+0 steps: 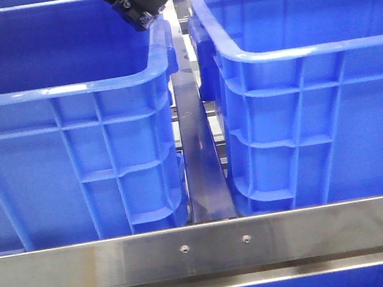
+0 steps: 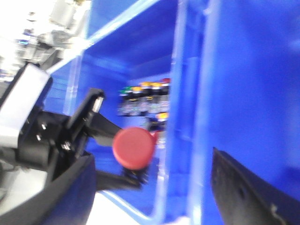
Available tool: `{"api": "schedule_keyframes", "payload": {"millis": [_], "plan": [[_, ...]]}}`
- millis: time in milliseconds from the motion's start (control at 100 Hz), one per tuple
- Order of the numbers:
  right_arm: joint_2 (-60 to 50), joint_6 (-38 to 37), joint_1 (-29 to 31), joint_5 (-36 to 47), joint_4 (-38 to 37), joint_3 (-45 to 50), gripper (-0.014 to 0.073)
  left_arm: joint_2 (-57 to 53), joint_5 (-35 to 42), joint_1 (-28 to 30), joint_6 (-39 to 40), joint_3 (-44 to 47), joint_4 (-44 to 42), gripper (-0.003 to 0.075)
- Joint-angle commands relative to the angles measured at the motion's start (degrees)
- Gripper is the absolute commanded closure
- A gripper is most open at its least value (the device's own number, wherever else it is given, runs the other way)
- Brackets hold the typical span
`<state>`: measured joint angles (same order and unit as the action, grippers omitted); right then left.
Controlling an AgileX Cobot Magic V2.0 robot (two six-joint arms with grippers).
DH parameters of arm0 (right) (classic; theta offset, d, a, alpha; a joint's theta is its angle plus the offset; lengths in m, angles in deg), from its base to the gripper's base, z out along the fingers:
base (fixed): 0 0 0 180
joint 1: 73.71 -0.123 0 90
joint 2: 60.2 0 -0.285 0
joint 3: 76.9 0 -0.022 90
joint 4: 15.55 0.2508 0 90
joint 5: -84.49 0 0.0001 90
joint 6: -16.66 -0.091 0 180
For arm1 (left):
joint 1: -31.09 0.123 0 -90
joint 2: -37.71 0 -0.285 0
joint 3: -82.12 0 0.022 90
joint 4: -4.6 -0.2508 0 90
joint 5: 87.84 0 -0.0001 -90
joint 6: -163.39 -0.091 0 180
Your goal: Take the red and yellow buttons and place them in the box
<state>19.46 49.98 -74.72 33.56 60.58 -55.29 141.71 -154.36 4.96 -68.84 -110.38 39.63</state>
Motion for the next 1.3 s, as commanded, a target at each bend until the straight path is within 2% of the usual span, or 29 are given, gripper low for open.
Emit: {"api": "schedule_keyframes", "payload": {"millis": [0,300,670,780,910,1010,1090,1160,1210,1290], "plan": [[2.2,2.9,-3.1,-0.6,8.1,-2.1,0.0059,-3.0,1.3,-0.4,0.0,-1.7,3.4,0.0531],[8.9,7.4,-12.4,2.5,16.0,-2.1,0.0059,-3.0,1.3,-0.4,0.0,-1.7,3.4,0.0531],[10.2,11.1,-14.5,5.2,19.1,-2.1,0.0063,-3.0,1.3,-0.4,0.0,-1.7,3.4,0.0531],[10.2,12.0,-14.5,5.3,20.2,-2.1,0.0160,-3.0,1.3,-0.4,0.0,-1.7,3.4,0.0531],[10.2,12.3,-14.5,5.2,20.4,-2.1,0.0378,-3.0,1.3,-0.4,0.0,-1.7,3.4,0.0531],[10.2,12.3,-14.5,5.2,20.4,-2.1,0.0435,-3.0,1.4,-0.4,0.0,-1.7,3.4,0.0527],[10.2,12.3,-14.5,5.2,20.4,-2.1,0.0433,-3.0,1.5,-0.4,0.0,-1.7,3.4,0.0467],[10.2,12.3,-14.5,5.2,20.4,-2.1,0.0433,-3.0,1.5,-0.4,0.0,-1.7,3.4,0.0339],[10.2,12.3,-14.5,5.2,20.4,-2.1,0.0433,-3.0,1.6,-0.4,0.0,-1.7,3.4,0.0215],[10.2,12.3,-14.5,5.2,20.4,-2.1,0.0433,-3.0,1.6,-0.4,0.0,-1.7,3.4,0.0093]]}}
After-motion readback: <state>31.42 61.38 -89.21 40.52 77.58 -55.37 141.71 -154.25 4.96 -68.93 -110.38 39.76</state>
